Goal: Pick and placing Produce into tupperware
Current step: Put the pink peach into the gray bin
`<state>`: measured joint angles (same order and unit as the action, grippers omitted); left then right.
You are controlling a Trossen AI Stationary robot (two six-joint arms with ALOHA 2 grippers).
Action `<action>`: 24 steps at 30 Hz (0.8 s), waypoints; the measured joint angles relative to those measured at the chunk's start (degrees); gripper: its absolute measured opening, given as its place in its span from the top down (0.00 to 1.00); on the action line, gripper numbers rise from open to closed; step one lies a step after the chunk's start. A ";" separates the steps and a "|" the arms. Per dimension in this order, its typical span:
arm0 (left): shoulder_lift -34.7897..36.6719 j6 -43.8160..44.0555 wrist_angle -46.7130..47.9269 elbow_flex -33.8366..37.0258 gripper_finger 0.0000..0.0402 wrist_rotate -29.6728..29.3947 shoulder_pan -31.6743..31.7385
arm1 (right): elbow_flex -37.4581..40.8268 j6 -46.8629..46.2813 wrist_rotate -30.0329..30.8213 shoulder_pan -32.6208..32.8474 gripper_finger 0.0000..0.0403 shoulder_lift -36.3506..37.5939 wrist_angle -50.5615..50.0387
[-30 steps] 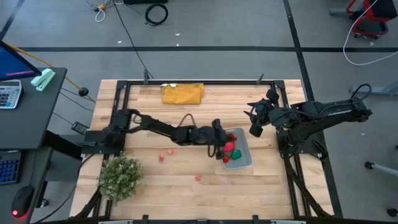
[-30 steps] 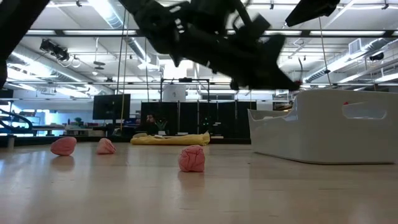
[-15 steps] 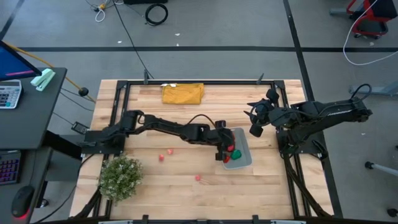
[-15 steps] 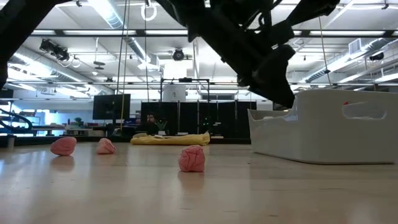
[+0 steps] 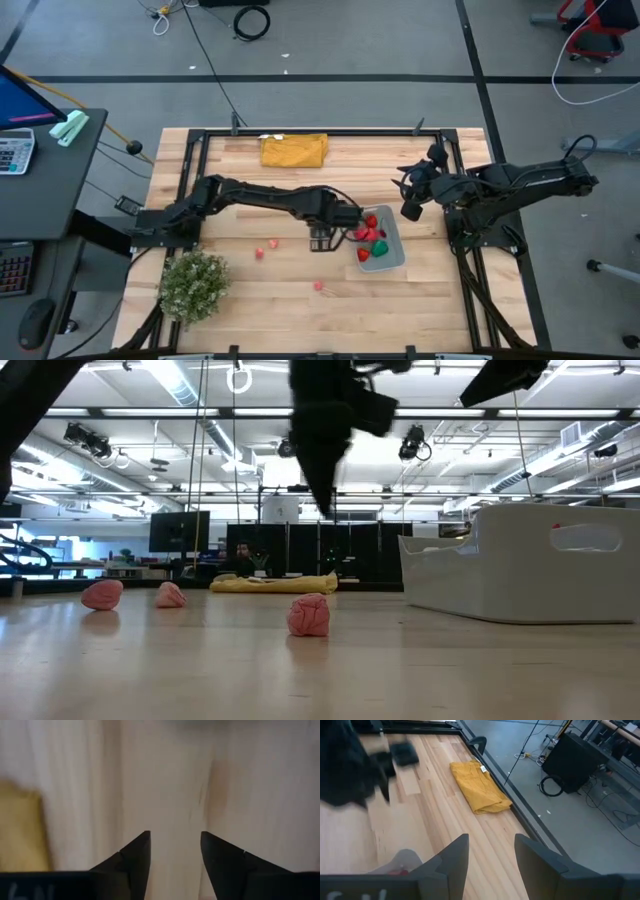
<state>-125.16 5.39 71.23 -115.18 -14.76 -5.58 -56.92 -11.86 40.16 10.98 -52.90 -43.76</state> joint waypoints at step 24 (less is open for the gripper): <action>36.22 46.56 -9.12 52.21 0.62 -7.49 -13.05 | 1.50 -1.92 -0.39 0.04 0.58 0.00 0.02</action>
<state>-88.93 51.95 62.11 -62.96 -22.25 -18.63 -55.42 -13.78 39.77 11.03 -52.90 -43.74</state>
